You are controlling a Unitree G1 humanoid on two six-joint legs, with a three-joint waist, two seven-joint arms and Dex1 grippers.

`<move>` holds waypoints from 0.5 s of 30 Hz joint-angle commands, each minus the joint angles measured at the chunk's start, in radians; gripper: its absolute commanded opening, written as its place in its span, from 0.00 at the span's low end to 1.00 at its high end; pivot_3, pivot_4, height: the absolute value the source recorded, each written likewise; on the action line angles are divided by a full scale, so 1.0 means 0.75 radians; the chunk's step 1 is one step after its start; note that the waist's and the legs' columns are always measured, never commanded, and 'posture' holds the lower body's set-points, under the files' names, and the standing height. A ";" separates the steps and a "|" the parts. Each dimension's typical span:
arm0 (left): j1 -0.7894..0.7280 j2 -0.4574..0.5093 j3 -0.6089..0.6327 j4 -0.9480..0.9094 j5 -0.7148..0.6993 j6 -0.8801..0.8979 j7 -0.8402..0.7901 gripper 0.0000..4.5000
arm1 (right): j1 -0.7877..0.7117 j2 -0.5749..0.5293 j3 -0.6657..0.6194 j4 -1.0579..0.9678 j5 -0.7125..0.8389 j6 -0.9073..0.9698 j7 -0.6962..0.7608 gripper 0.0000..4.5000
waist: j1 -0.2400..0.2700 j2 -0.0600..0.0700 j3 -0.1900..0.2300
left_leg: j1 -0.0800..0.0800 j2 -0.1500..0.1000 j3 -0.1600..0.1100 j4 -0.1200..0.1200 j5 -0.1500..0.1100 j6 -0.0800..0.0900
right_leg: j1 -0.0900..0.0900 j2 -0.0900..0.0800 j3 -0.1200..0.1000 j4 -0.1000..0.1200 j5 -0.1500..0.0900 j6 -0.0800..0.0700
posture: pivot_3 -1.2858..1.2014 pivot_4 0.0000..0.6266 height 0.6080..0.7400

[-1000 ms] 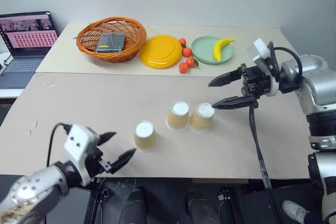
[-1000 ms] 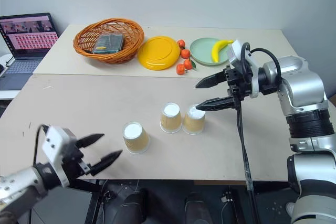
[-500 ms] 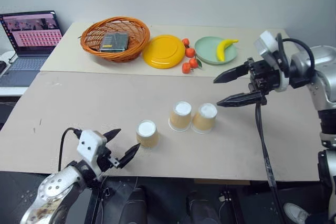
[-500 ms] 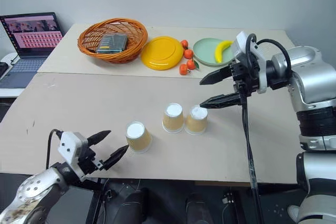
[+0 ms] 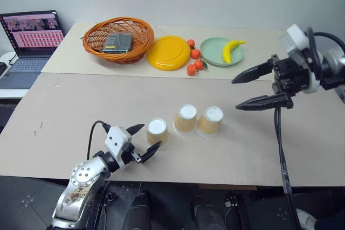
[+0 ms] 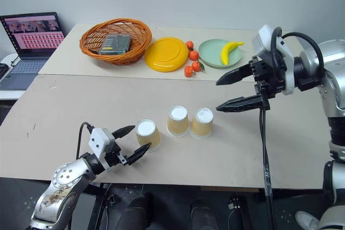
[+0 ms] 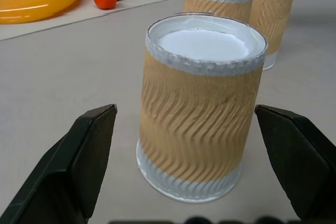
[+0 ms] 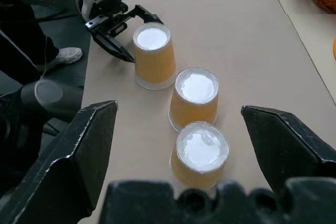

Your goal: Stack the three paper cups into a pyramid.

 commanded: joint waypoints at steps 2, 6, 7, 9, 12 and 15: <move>-0.092 -0.002 -0.028 0.036 0.008 -0.051 -0.041 1.00 | 0.022 -0.052 -0.100 -0.077 0.053 0.038 -0.006 0.99 | -0.002 0.000 0.000 | 0.000 0.000 0.000 0.001 0.000 0.000 | 0.000 0.000 0.001 0.000 0.000 0.000 | 0.52 0.24 0.94; -0.165 -0.011 -0.035 0.067 -0.003 -0.046 -0.050 1.00 | 0.046 -0.072 -0.122 -0.097 0.066 0.051 -0.021 0.99 | -0.002 0.000 0.000 | 0.000 0.000 0.000 0.000 0.000 0.000 | 0.000 0.000 0.000 0.000 0.000 0.000 | 0.52 0.24 0.94; -0.179 -0.013 -0.037 0.071 -0.003 -0.048 -0.052 1.00 | 0.049 -0.074 -0.127 -0.104 0.070 0.056 -0.026 0.99 | -0.002 0.000 0.000 | 0.000 0.000 0.000 0.000 0.000 0.000 | 0.000 0.000 0.000 0.000 0.000 0.000 | 0.52 0.24 0.94; -0.195 -0.016 -0.040 0.076 -0.002 -0.050 -0.054 1.00 | 0.057 -0.078 -0.135 -0.117 0.078 0.064 -0.034 0.99 | -0.002 0.000 0.000 | 0.000 0.000 0.000 0.000 0.000 0.000 | 0.000 0.000 0.001 0.000 0.000 0.000 | 0.52 0.24 0.94; -0.235 -0.037 -0.049 0.093 -0.005 -0.047 -0.049 1.00 | 0.061 -0.079 -0.142 -0.122 0.078 0.070 -0.042 0.99 | -0.001 0.000 0.000 | 0.000 0.000 0.000 0.000 0.000 0.000 | 0.000 0.000 0.000 0.000 0.000 0.000 | 0.52 0.24 0.94; -0.245 -0.054 -0.054 0.094 -0.003 -0.049 -0.042 1.00 | 0.063 -0.084 -0.146 -0.122 0.075 0.070 -0.046 0.99 | -0.001 0.000 0.000 | 0.000 0.000 0.000 0.000 0.000 0.000 | 0.001 0.000 0.000 0.000 0.000 0.001 | 0.52 0.24 0.94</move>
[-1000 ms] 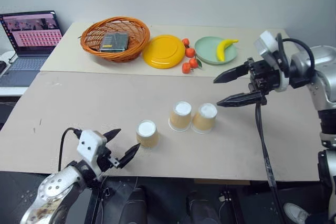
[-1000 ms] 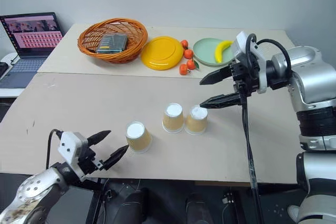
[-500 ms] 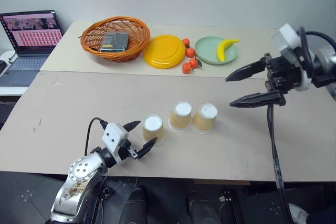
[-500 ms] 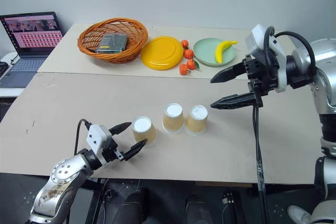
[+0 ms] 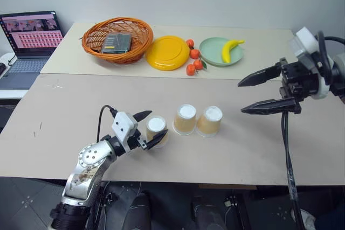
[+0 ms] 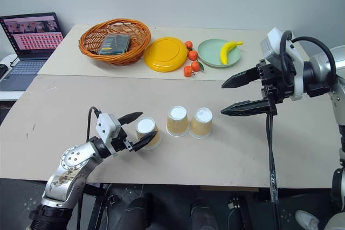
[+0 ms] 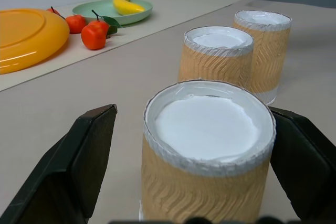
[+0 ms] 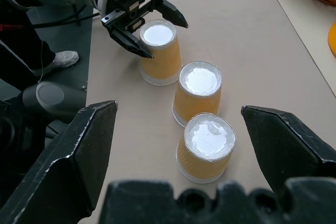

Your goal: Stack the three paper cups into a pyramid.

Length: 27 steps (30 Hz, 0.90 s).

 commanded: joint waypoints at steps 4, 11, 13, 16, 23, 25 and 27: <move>-0.022 -0.033 0.000 -0.013 -0.006 -0.022 0.013 0.69 | -0.008 -0.037 -0.060 -0.024 0.020 0.002 -0.009 1.00 | -0.001 0.000 0.000 | 0.000 0.000 0.000 0.000 0.000 0.000 | 0.000 0.000 0.000 0.000 0.000 0.000 | 0.52 0.24 0.94; -0.070 -0.023 0.072 -0.003 -0.036 0.016 0.046 0.57 | 0.005 -0.036 -0.065 -0.028 0.019 -0.009 -0.018 1.00 | 0.000 0.000 0.000 | 0.000 0.000 0.000 0.000 0.000 0.000 | 0.000 0.000 0.000 0.000 0.000 0.000 | 0.52 0.24 0.94; -0.120 0.001 0.119 0.010 -0.054 0.040 0.055 0.57 | 0.017 -0.034 -0.071 -0.034 0.022 -0.011 -0.023 1.00 | 0.000 0.000 0.000 | 0.000 0.000 0.000 0.000 0.000 0.000 | 0.000 0.000 0.000 0.000 0.000 0.000 | 0.52 0.24 0.94; -0.248 0.071 0.233 0.037 -0.114 0.115 0.069 0.57 | 0.045 -0.035 -0.095 -0.057 0.036 -0.003 -0.037 1.00 | 0.000 0.000 0.000 | 0.000 0.000 0.000 0.000 0.000 0.000 | 0.000 0.000 0.000 0.000 0.000 0.000 | 0.52 0.24 0.94; -0.754 0.131 0.249 0.091 -0.385 0.504 0.041 0.57 | 0.222 -0.033 -0.228 -0.177 0.099 0.033 -0.148 1.00 | 0.018 -0.001 0.000 | -0.003 -0.002 -0.003 0.002 0.000 0.000 | 0.002 -0.001 -0.002 0.000 -0.001 0.003 | 0.52 0.24 0.94; -0.848 0.111 0.230 0.097 -0.440 0.593 0.044 0.57 | 0.268 -0.032 -0.260 -0.215 0.117 0.045 -0.184 1.00 | 0.022 -0.001 0.000 | -0.003 -0.002 -0.003 0.002 0.000 0.000 | 0.002 -0.001 -0.003 -0.001 -0.001 0.003 | 0.52 0.24 0.94; -0.964 0.087 0.205 0.133 -0.480 0.655 0.027 0.57 | 0.328 -0.027 -0.302 -0.268 0.147 0.065 -0.230 1.00 | 0.020 -0.001 0.000 | -0.003 -0.002 -0.004 0.002 0.000 0.000 | 0.001 -0.001 -0.003 0.000 -0.001 0.004 | 0.52 0.24 0.94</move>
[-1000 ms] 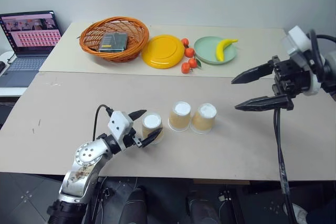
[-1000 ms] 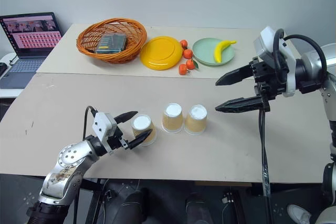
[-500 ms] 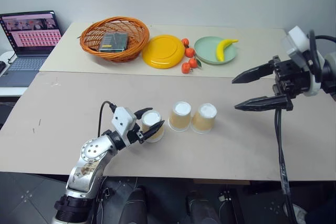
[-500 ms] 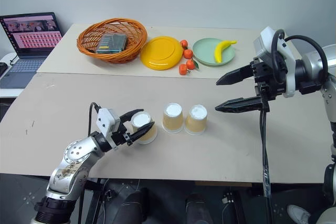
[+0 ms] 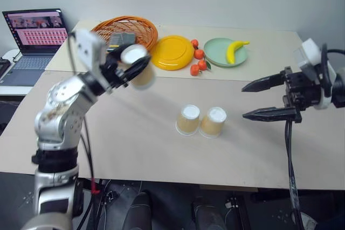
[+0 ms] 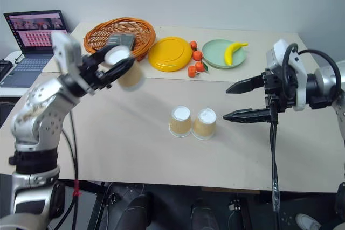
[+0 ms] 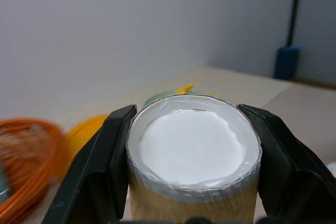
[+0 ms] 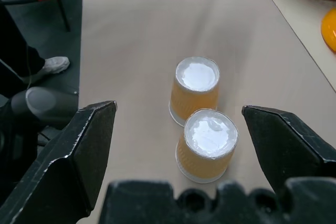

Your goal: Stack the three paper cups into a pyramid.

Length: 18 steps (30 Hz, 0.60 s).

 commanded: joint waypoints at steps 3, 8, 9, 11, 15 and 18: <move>-0.336 -0.067 -0.118 0.112 -0.090 0.160 -0.094 0.57 | 0.202 0.011 -0.231 -0.209 0.104 0.077 -0.154 1.00 | 0.001 0.000 0.000 | 0.000 0.000 -0.001 0.000 0.000 0.000 | -0.001 0.001 0.000 0.001 0.000 0.000 | 0.52 0.24 0.94; -0.434 -0.110 -0.284 0.254 0.014 0.116 -0.247 0.57 | 0.408 0.061 -0.376 -0.396 0.183 0.150 -0.317 1.00 | -0.006 0.001 -0.001 | 0.001 0.000 -0.001 0.000 0.000 0.000 | 0.001 0.001 0.000 0.001 0.000 0.001 | 0.52 0.24 0.94; -0.428 -0.121 -0.323 0.266 0.041 0.102 -0.267 0.57 | 0.448 0.071 -0.409 -0.432 0.197 0.165 -0.349 1.00 | -0.010 0.002 -0.001 | 0.002 0.000 -0.001 0.000 0.000 0.000 | 0.001 0.001 0.001 0.001 0.000 0.001 | 0.52 0.24 0.94; -0.413 -0.140 -0.378 0.281 0.082 0.077 -0.299 0.57 | 0.511 0.083 -0.462 -0.488 0.226 0.189 -0.405 1.00 | -0.014 0.002 -0.001 | 0.001 0.000 -0.001 0.000 0.000 0.000 | 0.001 0.001 0.000 0.002 0.000 0.000 | 0.52 0.24 0.94; -0.395 -0.178 -0.431 0.303 0.118 0.073 -0.338 0.57 | 0.608 0.098 -0.552 -0.567 0.284 0.221 -0.486 1.00 | -0.020 0.002 -0.001 | 0.001 0.000 -0.001 0.001 0.000 0.000 | 0.001 0.001 0.001 0.001 0.000 0.000 | 0.52 0.24 0.94; -0.375 -0.189 -0.444 0.306 0.132 0.075 -0.373 0.57 | 0.685 0.106 -0.617 -0.607 0.313 0.225 -0.523 1.00 | -0.020 0.002 -0.001 | 0.001 0.000 -0.001 0.001 0.000 0.000 | 0.001 0.001 0.001 0.001 0.000 0.000 | 0.52 0.24 0.94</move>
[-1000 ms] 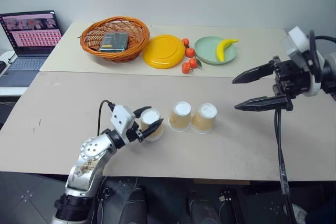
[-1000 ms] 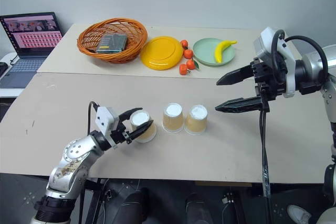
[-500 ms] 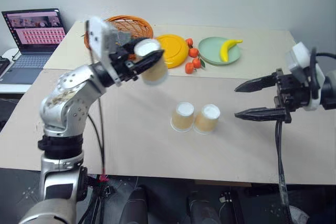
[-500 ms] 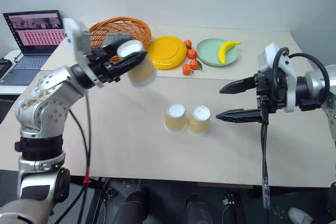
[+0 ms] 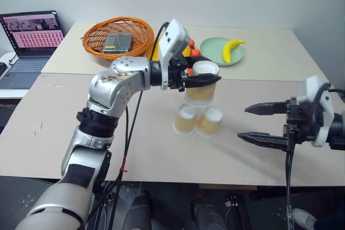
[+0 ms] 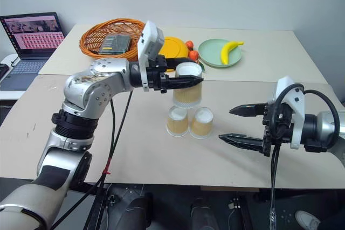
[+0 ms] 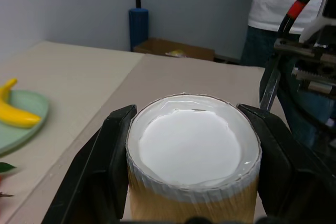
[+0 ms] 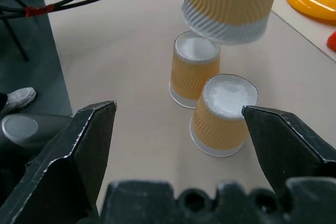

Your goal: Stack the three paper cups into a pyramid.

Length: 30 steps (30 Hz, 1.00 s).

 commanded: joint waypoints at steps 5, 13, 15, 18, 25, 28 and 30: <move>0.025 -0.020 -0.004 0.009 0.049 -0.053 -0.067 0.57 | 0.138 0.009 -0.179 -0.102 0.085 0.004 -0.075 1.00 | 0.001 0.000 0.000 | 0.000 0.000 0.000 0.001 0.000 0.000 | 0.000 0.000 0.000 0.000 0.000 0.000 | 0.52 0.24 0.94; 0.096 -0.046 -0.010 -0.032 0.070 -0.066 -0.075 0.57 | 0.171 -0.012 -0.202 -0.118 0.129 -0.004 -0.122 1.00 | 0.000 0.000 0.000 | 0.000 0.000 0.000 0.001 0.000 0.000 | 0.001 0.000 0.000 0.000 0.000 0.000 | 0.52 0.24 0.94; 0.105 -0.055 -0.009 -0.035 0.070 -0.071 -0.078 0.57 | 0.180 -0.021 -0.211 -0.122 0.138 0.000 -0.130 1.00 | 0.001 0.000 0.000 | 0.000 0.000 0.000 0.001 0.000 0.000 | 0.001 0.000 0.000 0.000 0.000 0.000 | 0.52 0.24 0.94; 0.106 -0.073 -0.008 -0.022 0.078 -0.091 -0.081 0.57 | 0.198 -0.031 -0.238 -0.132 0.154 0.009 -0.139 1.00 | 0.003 0.000 0.000 | 0.000 0.000 0.000 0.002 0.000 0.000 | 0.001 0.000 0.000 0.000 0.000 0.000 | 0.52 0.24 0.94; 0.102 -0.114 -0.012 0.002 0.101 -0.132 -0.090 0.57 | 0.232 -0.061 -0.303 -0.150 0.202 0.027 -0.165 1.00 | 0.004 0.000 0.000 | 0.000 0.000 0.000 0.002 0.000 0.000 | 0.001 0.000 0.000 0.000 0.000 0.000 | 0.52 0.24 0.94; 0.108 -0.125 -0.020 0.008 0.114 -0.152 -0.096 0.57 | 0.251 -0.068 -0.331 -0.157 0.215 0.034 -0.167 1.00 | 0.003 0.000 0.000 | 0.000 0.000 0.000 0.002 0.000 0.000 | 0.001 0.000 0.000 0.000 0.000 0.000 | 0.52 0.24 0.94; 0.110 -0.127 -0.025 0.007 0.125 -0.166 -0.105 0.68 | 0.260 -0.073 -0.347 -0.161 0.226 0.038 -0.170 1.00 | 0.003 0.000 0.000 | 0.000 0.000 0.000 0.002 0.000 0.000 | 0.001 0.000 0.000 0.000 0.000 0.000 | 0.52 0.24 0.94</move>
